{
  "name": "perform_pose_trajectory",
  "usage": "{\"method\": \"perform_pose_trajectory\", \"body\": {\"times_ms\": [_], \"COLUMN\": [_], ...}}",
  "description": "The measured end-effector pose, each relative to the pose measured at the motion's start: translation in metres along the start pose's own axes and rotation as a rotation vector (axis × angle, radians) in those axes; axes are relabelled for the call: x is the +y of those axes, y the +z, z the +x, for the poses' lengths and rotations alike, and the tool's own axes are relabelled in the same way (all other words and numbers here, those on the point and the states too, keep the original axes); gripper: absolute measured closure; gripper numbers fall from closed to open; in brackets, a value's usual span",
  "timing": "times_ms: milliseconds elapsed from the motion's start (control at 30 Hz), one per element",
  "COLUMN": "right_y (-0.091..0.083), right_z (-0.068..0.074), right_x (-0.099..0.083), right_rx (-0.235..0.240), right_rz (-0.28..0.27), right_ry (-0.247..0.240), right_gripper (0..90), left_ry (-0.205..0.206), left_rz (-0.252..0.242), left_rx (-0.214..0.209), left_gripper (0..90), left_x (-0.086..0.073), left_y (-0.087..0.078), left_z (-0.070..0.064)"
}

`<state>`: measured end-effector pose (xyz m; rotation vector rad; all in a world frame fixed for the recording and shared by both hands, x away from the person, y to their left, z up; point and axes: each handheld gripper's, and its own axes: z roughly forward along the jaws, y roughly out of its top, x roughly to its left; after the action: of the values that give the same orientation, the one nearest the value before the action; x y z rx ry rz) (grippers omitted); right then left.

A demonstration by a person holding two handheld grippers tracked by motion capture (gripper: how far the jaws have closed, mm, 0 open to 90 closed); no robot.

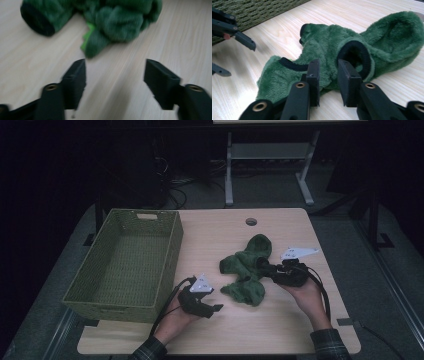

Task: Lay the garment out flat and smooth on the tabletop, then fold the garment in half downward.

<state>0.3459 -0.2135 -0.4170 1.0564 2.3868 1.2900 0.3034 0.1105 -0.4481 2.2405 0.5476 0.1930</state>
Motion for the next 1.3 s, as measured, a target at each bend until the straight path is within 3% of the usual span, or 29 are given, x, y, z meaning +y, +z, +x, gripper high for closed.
{"method": "perform_pose_trajectory", "body": {"times_ms": [233,333,433,700,800,1000,1200,1300], "right_y": [-0.002,-0.002,-0.002,-0.002,0.002,0.009,0.012,0.014], "right_z": [-0.003,-0.005,-0.006,-0.013,-0.017,-0.027,-0.040,-0.047], "right_x": [0.006,0.008,0.010,0.022,0.030,0.043,0.057,0.064], "right_rx": [-0.013,-0.014,-0.015,-0.029,-0.037,-0.066,-0.097,-0.113], "right_rz": [-0.003,-0.003,-0.010,-0.025,-0.005,-0.003,-0.003,-0.001], "right_ry": [0.000,-0.001,0.010,0.013,0.007,0.014,0.040,0.045], "right_gripper": [67.6,68.7,69.8,70.0,67.7,60.8,56.8,54.2], "left_ry": [0.001,-0.004,-0.001,0.055,0.068,0.069,0.048,0.064], "left_rz": [-0.054,-0.049,-0.050,-0.072,-0.078,-0.033,-0.012,0.014], "left_rx": [-0.040,-0.069,-0.087,-0.135,-0.150,-0.179,-0.187,-0.184], "left_gripper": [76.8,89.7,89.9,89.8,89.7,88.8,88.8,88.9], "left_x": [0.030,0.042,0.053,0.081,0.088,0.084,0.077,0.074], "left_y": [0.004,0.010,0.015,0.032,0.041,0.064,0.073,0.077], "left_z": [0.013,0.019,0.021,0.019,0.018,0.018,0.019,0.022]}}
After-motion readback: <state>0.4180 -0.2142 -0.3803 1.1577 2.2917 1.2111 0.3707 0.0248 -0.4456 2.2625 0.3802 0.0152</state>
